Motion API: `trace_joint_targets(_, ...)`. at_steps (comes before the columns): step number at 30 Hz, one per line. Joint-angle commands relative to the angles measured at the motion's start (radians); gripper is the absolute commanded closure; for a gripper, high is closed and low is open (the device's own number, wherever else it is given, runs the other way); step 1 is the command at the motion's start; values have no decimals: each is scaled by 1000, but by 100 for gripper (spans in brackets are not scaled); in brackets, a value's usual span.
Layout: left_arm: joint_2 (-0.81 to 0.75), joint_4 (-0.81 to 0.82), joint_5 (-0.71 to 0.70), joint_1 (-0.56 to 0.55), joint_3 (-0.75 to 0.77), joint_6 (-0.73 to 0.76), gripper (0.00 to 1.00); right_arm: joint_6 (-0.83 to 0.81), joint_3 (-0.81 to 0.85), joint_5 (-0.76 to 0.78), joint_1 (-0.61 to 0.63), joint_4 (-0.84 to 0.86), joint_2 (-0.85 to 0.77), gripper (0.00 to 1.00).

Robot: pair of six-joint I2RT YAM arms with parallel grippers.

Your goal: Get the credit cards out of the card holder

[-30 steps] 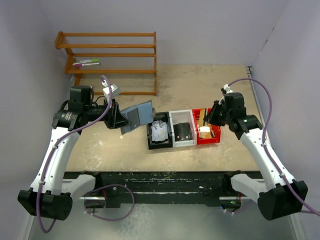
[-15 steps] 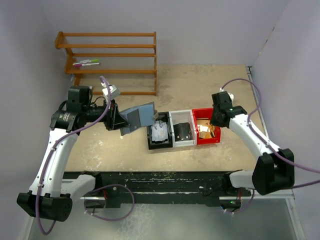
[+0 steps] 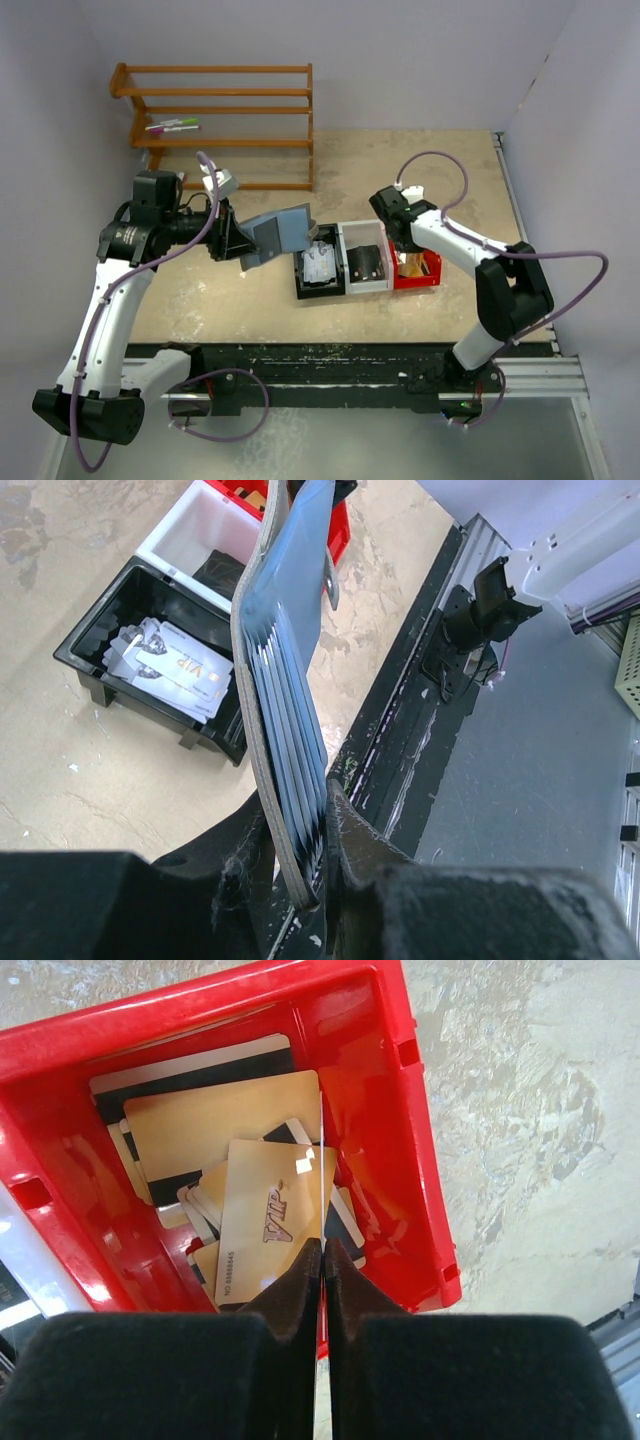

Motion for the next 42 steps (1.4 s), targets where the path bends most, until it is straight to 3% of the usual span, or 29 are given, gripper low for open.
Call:
trace_joint_targets(1,-23,11,60,-3,52,23,100,56,51,78,28,-57,28,90)
trace_joint_targets(4,-22,12,65,-3,53,20,100,58,39,32,41,-33,18,72)
trace_joint_targets(10,-14,16,75,-3,57,6,100,45,110,-106,64,-50,-74,53)
trace_joint_targets(13,-15,22,86,-3,56,-5,100,31,172,-205,63,-51,-196,40)
trace_joint_targets(16,-16,33,105,-3,53,-16,100,3,212,-415,64,15,-312,24)
trace_joint_targets(19,-11,44,137,-3,53,-36,100,-29,160,-745,63,231,-426,15)
trace_joint_targets(23,-4,58,178,-3,53,-65,100,91,49,-1116,64,542,-525,4)
trace_joint_targets(28,-2,88,211,-3,53,-111,100,211,-37,-1228,107,811,-579,0)
trace_joint_targets(38,3,104,263,-3,55,-144,100,163,-4,-1190,242,883,-492,0)
trace_joint_targets(42,3,101,281,-3,62,-148,100,174,-15,-1196,275,923,-455,12)
